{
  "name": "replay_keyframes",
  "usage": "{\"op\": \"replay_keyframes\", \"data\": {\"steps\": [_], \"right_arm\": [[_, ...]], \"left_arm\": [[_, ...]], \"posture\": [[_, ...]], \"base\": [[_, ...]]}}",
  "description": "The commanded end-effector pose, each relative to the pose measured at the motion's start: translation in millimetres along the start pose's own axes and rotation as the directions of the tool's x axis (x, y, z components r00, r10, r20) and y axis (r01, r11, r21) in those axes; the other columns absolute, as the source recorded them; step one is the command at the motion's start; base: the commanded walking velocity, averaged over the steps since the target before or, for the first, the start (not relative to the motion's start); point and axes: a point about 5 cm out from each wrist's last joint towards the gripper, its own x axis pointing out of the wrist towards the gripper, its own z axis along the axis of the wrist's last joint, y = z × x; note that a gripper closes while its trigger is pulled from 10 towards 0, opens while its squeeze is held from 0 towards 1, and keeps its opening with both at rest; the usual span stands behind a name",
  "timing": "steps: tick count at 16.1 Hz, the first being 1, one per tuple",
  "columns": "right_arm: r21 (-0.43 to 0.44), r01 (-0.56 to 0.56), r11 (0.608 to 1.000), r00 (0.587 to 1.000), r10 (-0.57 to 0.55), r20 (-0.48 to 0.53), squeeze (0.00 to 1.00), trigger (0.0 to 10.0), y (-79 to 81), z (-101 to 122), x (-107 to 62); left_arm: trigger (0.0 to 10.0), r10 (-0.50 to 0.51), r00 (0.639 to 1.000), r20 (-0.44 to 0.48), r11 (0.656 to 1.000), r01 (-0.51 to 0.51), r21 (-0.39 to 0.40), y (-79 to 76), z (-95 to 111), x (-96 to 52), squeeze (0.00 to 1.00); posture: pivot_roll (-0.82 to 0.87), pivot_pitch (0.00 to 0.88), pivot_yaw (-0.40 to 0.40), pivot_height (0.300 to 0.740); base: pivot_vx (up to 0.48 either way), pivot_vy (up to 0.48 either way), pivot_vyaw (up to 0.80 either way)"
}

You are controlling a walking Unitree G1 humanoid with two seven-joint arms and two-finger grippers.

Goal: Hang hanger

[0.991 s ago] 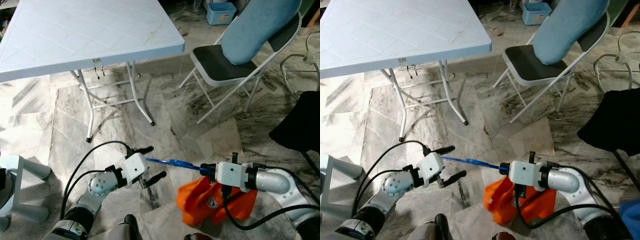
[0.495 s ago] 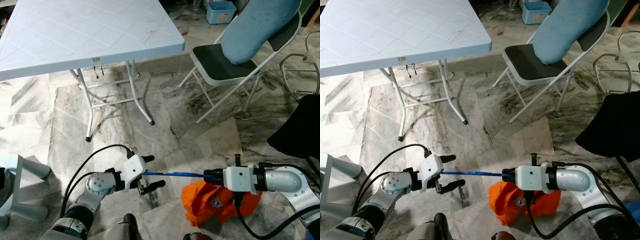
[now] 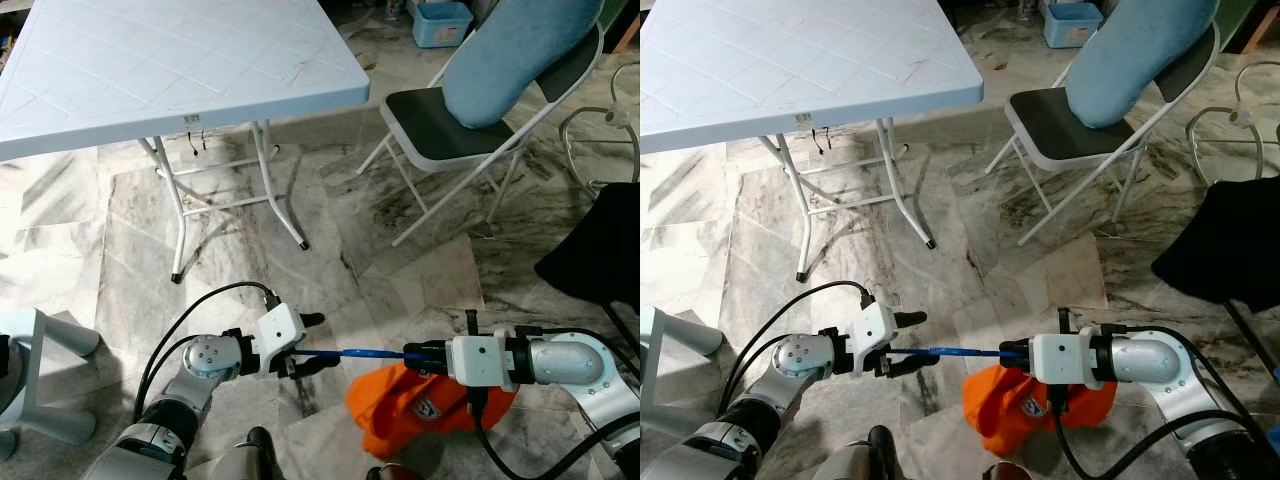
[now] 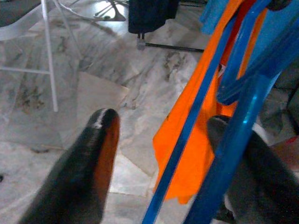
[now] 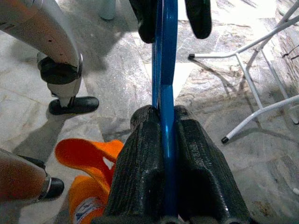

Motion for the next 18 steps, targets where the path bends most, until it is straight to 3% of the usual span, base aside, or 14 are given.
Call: {"op": "replay_keyframes", "data": {"steps": [1, 13, 18], "right_arm": [[-0.018, -0.011, 1.000, 1.000, 0.011, 0.022, 0.00, 10.0, 0.1, 5.6, 3.3], [-0.105, 0.106, 0.989, 0.993, -0.101, 0.053, 0.00, 10.0, -24.8, 14.2, 12.2], [-0.116, 0.107, 0.988, 0.993, -0.101, 0.055, 0.00, 10.0, -25.3, 14.0, 14.5]], "left_arm": [[0.0, -0.020, 1.000, -0.005, 1.000, 0.020, 0.005, -0.4, 1.2, 2.1, 0.00], [0.0, -0.132, 0.991, -0.025, 0.991, 0.132, -0.009, -10.6, -0.9, 7.9, 0.00], [0.0, -0.126, 0.992, -0.022, 0.992, 0.126, -0.013, -10.6, -1.2, 7.4, 0.00]], "posture": [[-0.22, 0.205, 0.010, 0.740], [-0.22, 0.210, 0.004, 0.740], [-0.21, 0.208, -0.001, 0.740]], "base": [[0.000, 0.000, 0.00], [0.000, 0.000, 0.00], [0.000, 0.000, 0.00]]}}
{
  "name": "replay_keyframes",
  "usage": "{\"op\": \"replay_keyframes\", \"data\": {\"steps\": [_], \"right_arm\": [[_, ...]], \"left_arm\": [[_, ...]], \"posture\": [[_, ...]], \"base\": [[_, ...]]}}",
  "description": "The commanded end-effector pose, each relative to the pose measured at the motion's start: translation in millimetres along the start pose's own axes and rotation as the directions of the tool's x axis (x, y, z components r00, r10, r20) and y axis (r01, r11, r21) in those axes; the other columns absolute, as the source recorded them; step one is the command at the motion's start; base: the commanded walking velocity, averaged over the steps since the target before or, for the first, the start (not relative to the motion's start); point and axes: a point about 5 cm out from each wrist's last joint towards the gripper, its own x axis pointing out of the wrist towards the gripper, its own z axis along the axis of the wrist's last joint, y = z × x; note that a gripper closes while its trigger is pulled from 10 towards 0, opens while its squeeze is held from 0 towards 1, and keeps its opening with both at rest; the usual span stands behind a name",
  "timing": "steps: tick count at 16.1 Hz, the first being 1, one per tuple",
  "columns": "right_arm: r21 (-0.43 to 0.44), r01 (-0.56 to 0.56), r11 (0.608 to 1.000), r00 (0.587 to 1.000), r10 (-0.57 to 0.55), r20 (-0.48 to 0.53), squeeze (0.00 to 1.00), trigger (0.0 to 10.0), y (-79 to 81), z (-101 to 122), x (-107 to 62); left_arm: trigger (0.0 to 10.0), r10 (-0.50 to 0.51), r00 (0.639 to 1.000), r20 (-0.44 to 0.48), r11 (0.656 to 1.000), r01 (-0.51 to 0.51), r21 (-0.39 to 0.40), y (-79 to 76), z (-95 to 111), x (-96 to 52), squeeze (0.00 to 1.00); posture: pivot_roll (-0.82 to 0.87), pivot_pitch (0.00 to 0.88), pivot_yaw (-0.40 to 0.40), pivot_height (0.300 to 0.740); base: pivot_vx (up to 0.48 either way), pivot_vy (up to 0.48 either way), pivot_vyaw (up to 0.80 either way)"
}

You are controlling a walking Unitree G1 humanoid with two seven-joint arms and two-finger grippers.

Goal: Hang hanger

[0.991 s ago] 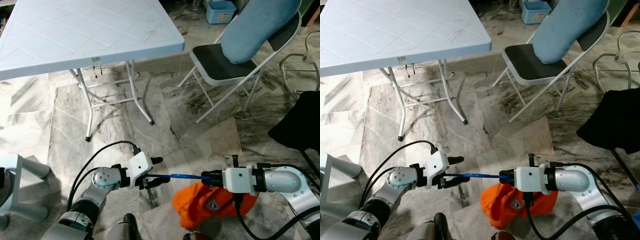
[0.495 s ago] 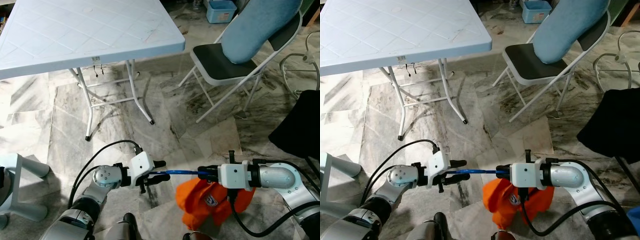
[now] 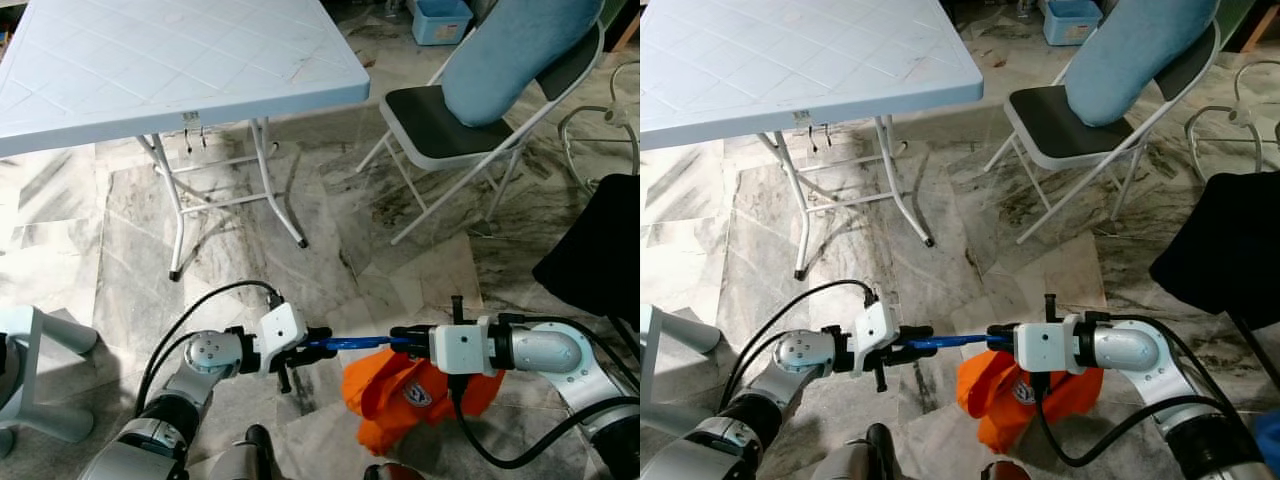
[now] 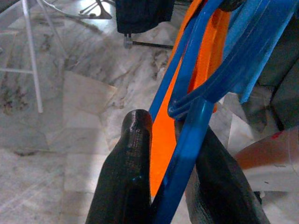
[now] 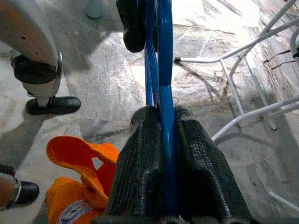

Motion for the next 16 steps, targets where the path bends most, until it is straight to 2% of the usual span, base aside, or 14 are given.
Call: {"op": "replay_keyframes", "data": {"steps": [1, 9, 10, 11, 16], "right_arm": [[-0.041, 0.049, 0.998, 0.998, -0.048, 0.041, 0.00, 10.0, -11.4, 7.9, 0.9], [-0.051, 0.060, 0.997, 0.997, -0.058, 0.041, 0.00, 10.0, -10.5, 6.3, 1.6], [-0.028, 0.053, 0.998, 0.998, -0.052, 0.043, 0.00, 10.0, -9.8, 5.1, 1.9], [-0.014, 0.055, 0.998, 0.997, -0.054, 0.046, 1.00, 10.0, -10.1, 4.7, 2.1], [-0.024, 0.092, 0.995, 0.995, -0.091, 0.041, 1.00, 10.0, -15.4, 3.4, 2.4]], "left_arm": [[0.0, -0.052, 0.999, -0.014, 0.999, 0.052, -0.007, -8.8, -3.8, 4.2, 0.00], [0.0, -0.052, 0.999, -0.003, 0.999, 0.052, -0.012, -14.1, -5.0, 7.8, 0.00], [0.0, -0.050, 0.999, 0.002, 0.999, 0.050, -0.015, -15.8, -5.4, 9.1, 0.00], [0.0, -0.046, 0.999, 0.004, 0.999, 0.046, -0.015, -16.4, -5.8, 9.0, 0.00], [0.0, 0.002, 1.000, 0.003, 1.000, -0.002, -0.007, -13.7, -6.7, 6.5, 0.00]], "posture": [[-0.21, 0.208, -0.001, 0.740], [-0.22, 0.217, 0.000, 0.740], [-0.22, 0.219, 0.000, 0.740], [-0.21, 0.218, 0.001, 0.740], [-0.21, 0.215, 0.003, 0.740]], "base": [[0.000, 0.000, 0.00], [0.000, 0.000, 0.00], [0.000, 0.000, 0.00], [0.000, 0.000, 0.00], [0.000, 0.000, 0.00]]}}
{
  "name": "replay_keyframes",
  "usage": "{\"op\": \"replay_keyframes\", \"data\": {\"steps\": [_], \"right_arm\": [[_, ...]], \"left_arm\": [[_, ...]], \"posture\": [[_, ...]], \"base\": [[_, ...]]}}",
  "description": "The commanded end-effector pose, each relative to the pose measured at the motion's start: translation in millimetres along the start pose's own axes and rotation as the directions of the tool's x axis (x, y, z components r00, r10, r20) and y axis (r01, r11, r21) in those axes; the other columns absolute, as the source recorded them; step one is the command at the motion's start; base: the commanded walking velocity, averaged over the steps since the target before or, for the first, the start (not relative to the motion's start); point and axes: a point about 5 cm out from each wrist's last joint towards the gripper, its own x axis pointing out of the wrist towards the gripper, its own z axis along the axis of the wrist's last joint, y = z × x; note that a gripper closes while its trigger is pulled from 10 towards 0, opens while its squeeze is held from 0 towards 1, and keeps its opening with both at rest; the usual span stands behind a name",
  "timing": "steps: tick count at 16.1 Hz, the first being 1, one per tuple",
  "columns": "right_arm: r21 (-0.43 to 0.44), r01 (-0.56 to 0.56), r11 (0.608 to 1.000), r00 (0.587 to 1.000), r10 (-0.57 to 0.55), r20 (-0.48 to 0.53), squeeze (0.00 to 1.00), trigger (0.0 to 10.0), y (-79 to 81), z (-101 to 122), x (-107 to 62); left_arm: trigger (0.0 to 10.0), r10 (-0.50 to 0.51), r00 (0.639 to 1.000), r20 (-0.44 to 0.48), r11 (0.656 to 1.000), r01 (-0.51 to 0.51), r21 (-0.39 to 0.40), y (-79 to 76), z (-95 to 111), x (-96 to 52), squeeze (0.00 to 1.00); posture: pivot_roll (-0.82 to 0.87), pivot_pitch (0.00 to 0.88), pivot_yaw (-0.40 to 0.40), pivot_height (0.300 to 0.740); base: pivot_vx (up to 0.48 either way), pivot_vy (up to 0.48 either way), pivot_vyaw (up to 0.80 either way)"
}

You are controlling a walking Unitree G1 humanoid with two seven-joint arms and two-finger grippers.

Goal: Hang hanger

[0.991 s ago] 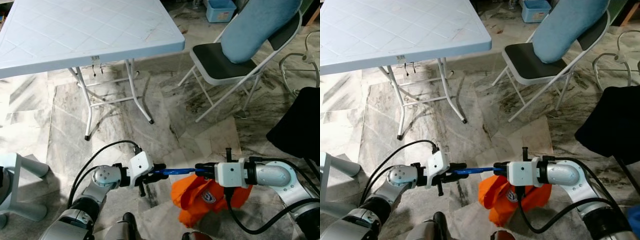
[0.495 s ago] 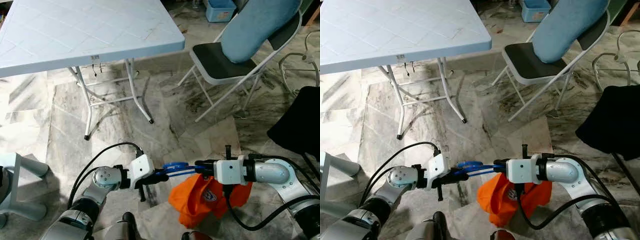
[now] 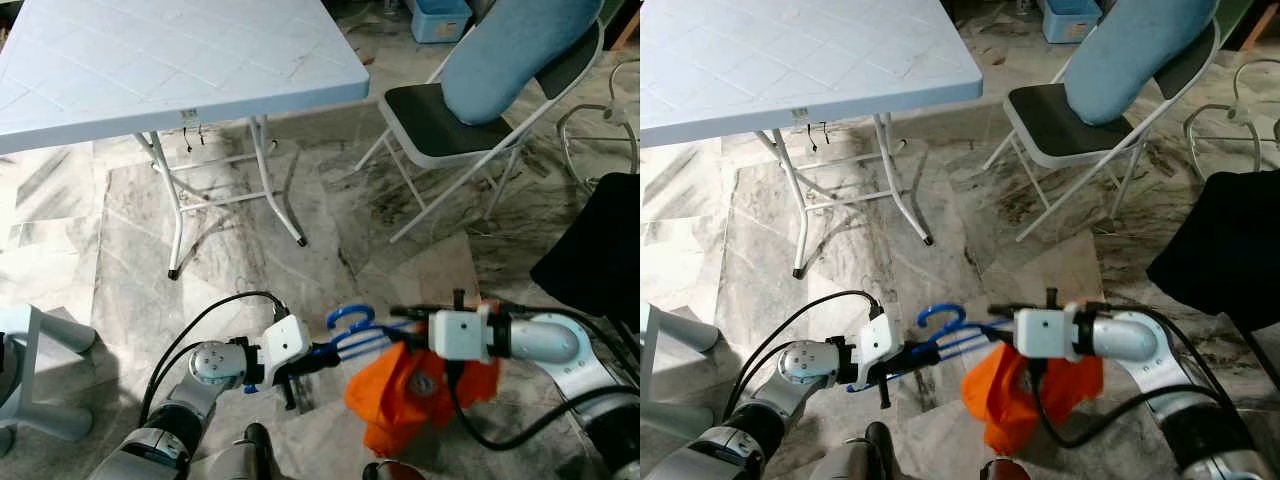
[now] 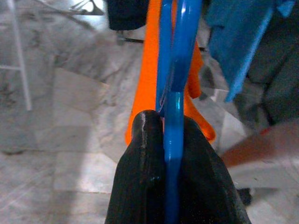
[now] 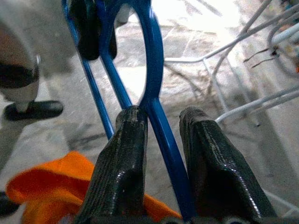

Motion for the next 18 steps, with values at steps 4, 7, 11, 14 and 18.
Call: {"op": "replay_keyframes", "data": {"steps": [4, 7, 11, 14, 18], "right_arm": [[0.004, 0.154, 0.988, 0.988, -0.154, 0.003, 1.00, 10.0, -14.6, -1.3, -2.5], [0.019, 0.201, 0.980, 0.980, -0.201, 0.000, 1.00, 10.0, -14.6, -2.2, 3.6], [-0.011, 0.274, 0.962, 0.962, -0.274, -0.010, 1.00, 10.0, -20.3, -2.2, 11.1], [0.074, 0.454, 0.888, 0.891, -0.450, -0.061, 1.00, 10.0, -32.8, -6.6, 14.7], [0.383, 0.730, 0.566, 0.668, -0.710, -0.223, 0.00, 10.0, -33.6, -23.0, 17.3]], "left_arm": [[0.0, 0.105, 0.994, 0.026, 0.994, -0.104, -0.034, -7.7, -7.5, 0.3, 0.00], [0.0, 0.203, 0.979, 0.029, 0.977, -0.201, -0.067, -9.8, -14.4, -4.7, 0.00], [0.0, 0.383, 0.924, 0.015, 0.919, -0.379, -0.111, 5.8, -13.8, -10.2, 0.00], [0.0, 0.463, 0.886, 0.029, 0.883, -0.458, -0.098, 19.1, -6.2, -12.9, 0.00], [0.0, 0.472, 0.877, 0.088, 0.881, -0.465, -0.091, 24.7, 6.5, -7.6, 0.00]], "posture": [[-0.21, 0.213, -0.005, 0.740], [-0.20, 0.215, -0.010, 0.740], [-0.20, 0.211, -0.012, 0.740], [-0.20, 0.207, -0.018, 0.740], [-0.19, 0.206, -0.018, 0.740]], "base": [[0.000, 0.000, 0.00], [0.000, 0.000, 0.00], [0.000, 0.000, 0.00], [0.000, 0.000, 0.00], [0.000, 0.000, 0.00]]}}
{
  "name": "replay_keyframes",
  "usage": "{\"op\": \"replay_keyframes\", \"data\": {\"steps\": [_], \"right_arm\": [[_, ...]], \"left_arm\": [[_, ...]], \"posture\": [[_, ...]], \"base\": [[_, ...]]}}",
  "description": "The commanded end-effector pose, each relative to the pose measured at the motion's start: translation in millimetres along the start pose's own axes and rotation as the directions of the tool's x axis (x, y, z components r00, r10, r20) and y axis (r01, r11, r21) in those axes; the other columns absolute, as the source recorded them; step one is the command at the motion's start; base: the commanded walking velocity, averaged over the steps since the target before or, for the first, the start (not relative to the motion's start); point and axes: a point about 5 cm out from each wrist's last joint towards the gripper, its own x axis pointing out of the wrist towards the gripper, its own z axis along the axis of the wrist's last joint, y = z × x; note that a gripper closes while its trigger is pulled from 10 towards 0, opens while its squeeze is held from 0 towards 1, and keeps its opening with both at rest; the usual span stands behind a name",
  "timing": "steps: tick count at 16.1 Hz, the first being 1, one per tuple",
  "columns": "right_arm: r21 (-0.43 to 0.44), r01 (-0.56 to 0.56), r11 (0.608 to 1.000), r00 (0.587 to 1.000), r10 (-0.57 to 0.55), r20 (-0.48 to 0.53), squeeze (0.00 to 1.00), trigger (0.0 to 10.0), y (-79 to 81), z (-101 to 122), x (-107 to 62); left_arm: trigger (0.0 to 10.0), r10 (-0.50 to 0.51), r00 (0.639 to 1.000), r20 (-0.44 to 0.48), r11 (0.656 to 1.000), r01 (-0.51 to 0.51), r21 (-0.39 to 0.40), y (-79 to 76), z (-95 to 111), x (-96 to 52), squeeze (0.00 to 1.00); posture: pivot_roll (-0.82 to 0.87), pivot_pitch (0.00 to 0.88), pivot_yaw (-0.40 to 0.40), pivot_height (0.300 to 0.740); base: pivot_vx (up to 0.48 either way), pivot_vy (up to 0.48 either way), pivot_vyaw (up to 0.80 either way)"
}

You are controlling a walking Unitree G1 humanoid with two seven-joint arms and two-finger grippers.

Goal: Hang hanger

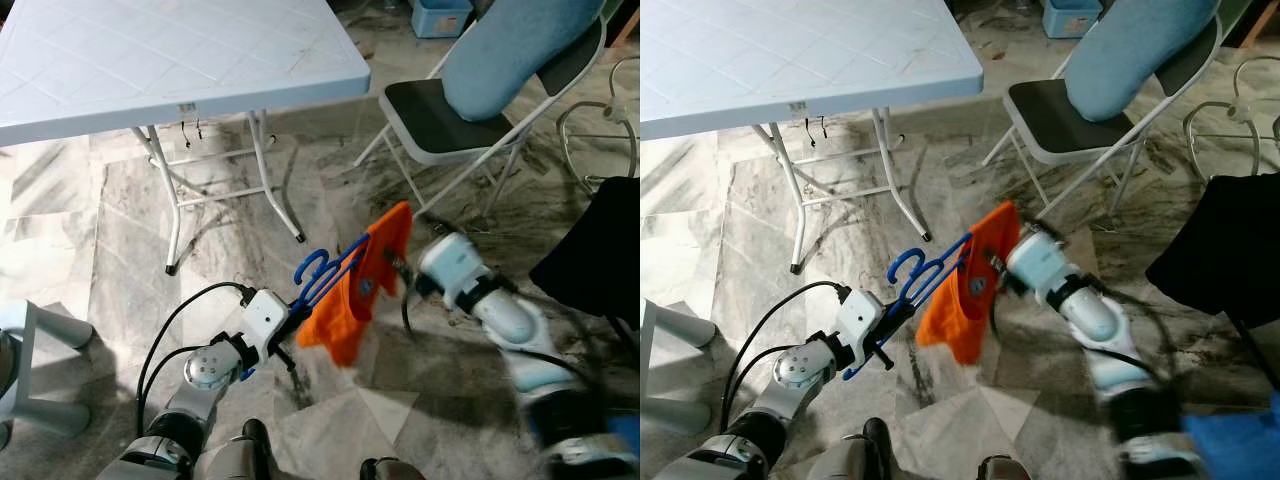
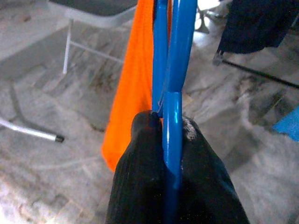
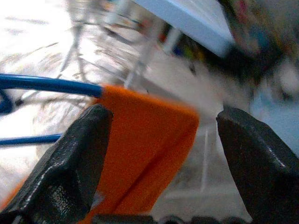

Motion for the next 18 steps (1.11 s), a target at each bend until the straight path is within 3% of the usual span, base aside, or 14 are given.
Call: {"op": "replay_keyframes", "data": {"steps": [1, 2, 3, 4, 5, 6, 7, 8, 9, 12, 18], "right_arm": [[0.105, 0.079, 0.991, 0.994, -0.071, -0.083, 0.00, 10.0, -5.1, -15.4, -6.1], [0.166, 0.101, 0.981, 0.992, -0.086, -0.092, 0.00, 10.0, -2.8, -18.0, -6.1], [0.340, 0.211, 0.916, 0.976, -0.178, -0.127, 0.00, 10.0, 2.7, -25.8, -6.4], [0.357, 0.219, 0.908, 0.974, -0.180, -0.139, 0.58, 10.0, 5.8, -29.6, -8.1], [0.363, 0.218, 0.906, 0.974, -0.175, -0.146, 0.84, 10.0, 9.4, -30.7, -9.5], [0.413, 0.151, 0.898, 0.988, -0.124, -0.091, 1.00, 10.0, 16.4, -25.7, -10.5], [0.440, 0.123, 0.890, 0.992, -0.098, -0.079, 1.00, 10.0, 21.0, -23.2, -11.2], [0.439, 0.095, 0.893, 0.994, -0.066, -0.081, 0.93, 10.0, 24.0, -24.2, -12.3], [0.438, 0.042, 0.898, 0.998, -0.018, -0.060, 0.00, 10.0, 28.1, -23.8, -15.2], [0.417, -0.018, 0.909, 0.998, 0.043, -0.052, 0.00, 10.0, 32.1, -28.0, -25.4], [0.372, 0.098, 0.923, 0.994, -0.072, -0.082, 0.00, 9.9, 15.9, -26.7, -19.3]], "left_arm": [[0.0, -0.025, 0.998, 0.058, 0.999, 0.024, 0.026, -0.9, 10.8, 4.9, 0.00], [0.0, -0.038, 0.997, 0.065, 0.999, 0.035, 0.034, -2.3, 11.9, 5.4, 0.00], [0.0, -0.054, 0.995, 0.088, 0.997, 0.048, 0.062, -3.1, 16.8, 7.2, 0.00], [0.0, -0.042, 0.995, 0.096, 0.997, 0.036, 0.062, -0.1, 19.6, 8.1, 0.00], [0.0, -0.030, 0.995, 0.099, 0.998, 0.024, 0.060, 3.2, 21.4, 8.2, 0.00], [0.0, -0.029, 0.994, 0.102, 0.998, 0.023, 0.064, 5.5, 23.0, 8.0, 0.00], [0.0, -0.033, 0.994, 0.104, 0.998, 0.026, 0.064, 6.3, 24.1, 8.1, 0.00], [0.0, -0.036, 0.994, 0.105, 0.997, 0.030, 0.066, 6.4, 24.5, 8.2, 0.00], [0.0, -0.050, 0.993, 0.108, 0.997, 0.044, 0.056, 5.8, 25.4, 9.1, 0.00], [0.0, -0.089, 0.984, 0.152, 0.995, 0.079, 0.069, 5.4, 33.8, 10.4, 0.00], [0.0, -0.216, 0.958, 0.188, 0.975, 0.202, 0.089, -6.0, 39.0, 9.3, 0.00]], "posture": [[-0.19, 0.207, -0.014, 0.740], [-0.19, 0.209, -0.010, 0.740], [-0.19, 0.210, -0.003, 0.740], [-0.18, 0.213, 0.005, 0.740], [-0.18, 0.216, 0.015, 0.740], [-0.18, 0.217, 0.021, 0.740], [-0.18, 0.217, 0.021, 0.740], [-0.18, 0.217, 0.022, 0.740], [-0.19, 0.217, 0.022, 0.740], [-0.18, 0.215, 0.021, 0.740], [-0.19, 0.217, 0.015, 0.740]], "base": [[0.000, 0.000, 0.00], [0.000, 0.000, 0.00], [0.000, 0.000, 0.00], [0.000, 0.000, 0.00], [0.000, 0.000, 0.00], [0.000, 0.000, 0.00], [0.000, 0.000, 0.00], [0.000, 0.000, 0.00], [0.000, 0.000, 0.00], [0.000, 0.000, 0.00], [0.000, 0.000, 0.00]]}}
